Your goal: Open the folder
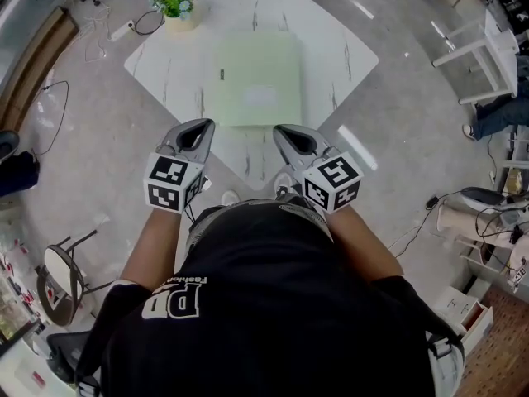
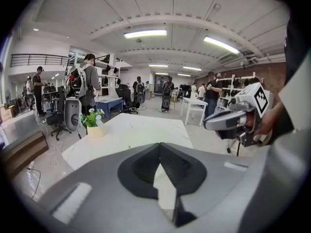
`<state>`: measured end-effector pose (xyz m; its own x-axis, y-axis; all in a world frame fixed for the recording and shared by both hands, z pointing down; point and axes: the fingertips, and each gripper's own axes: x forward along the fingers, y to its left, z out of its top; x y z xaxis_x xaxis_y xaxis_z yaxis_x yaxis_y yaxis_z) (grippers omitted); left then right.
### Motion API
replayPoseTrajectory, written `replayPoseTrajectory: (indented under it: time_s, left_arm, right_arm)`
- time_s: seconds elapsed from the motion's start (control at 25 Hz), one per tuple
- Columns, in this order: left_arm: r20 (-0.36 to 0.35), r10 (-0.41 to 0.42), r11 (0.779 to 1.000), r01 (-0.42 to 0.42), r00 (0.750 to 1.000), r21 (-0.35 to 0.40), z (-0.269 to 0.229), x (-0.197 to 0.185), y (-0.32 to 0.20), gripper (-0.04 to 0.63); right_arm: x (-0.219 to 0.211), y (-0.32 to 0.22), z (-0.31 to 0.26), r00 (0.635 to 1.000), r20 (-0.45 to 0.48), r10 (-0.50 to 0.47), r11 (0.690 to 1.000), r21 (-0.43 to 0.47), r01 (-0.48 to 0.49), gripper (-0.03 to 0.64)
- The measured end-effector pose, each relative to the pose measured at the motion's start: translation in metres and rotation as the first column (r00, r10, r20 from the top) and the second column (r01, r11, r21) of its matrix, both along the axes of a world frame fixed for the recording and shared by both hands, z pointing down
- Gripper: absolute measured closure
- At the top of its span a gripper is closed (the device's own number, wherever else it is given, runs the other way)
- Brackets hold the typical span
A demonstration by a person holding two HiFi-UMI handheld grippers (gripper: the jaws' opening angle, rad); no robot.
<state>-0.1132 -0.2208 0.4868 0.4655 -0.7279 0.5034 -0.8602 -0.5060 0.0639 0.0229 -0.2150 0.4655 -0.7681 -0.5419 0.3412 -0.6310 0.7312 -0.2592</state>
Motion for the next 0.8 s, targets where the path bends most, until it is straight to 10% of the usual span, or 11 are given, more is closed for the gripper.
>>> replayPoseTrajectory:
  time_s: [0.8]
  left_arm:
    - [0.223,0.127,0.960,-0.063,0.967,-0.273,0.156,-0.013,-0.037,0.538]
  right_arm:
    - [0.020,0.011,-0.012,0.997,-0.033,0.066,0.997,0.035,-0.065,0.618]
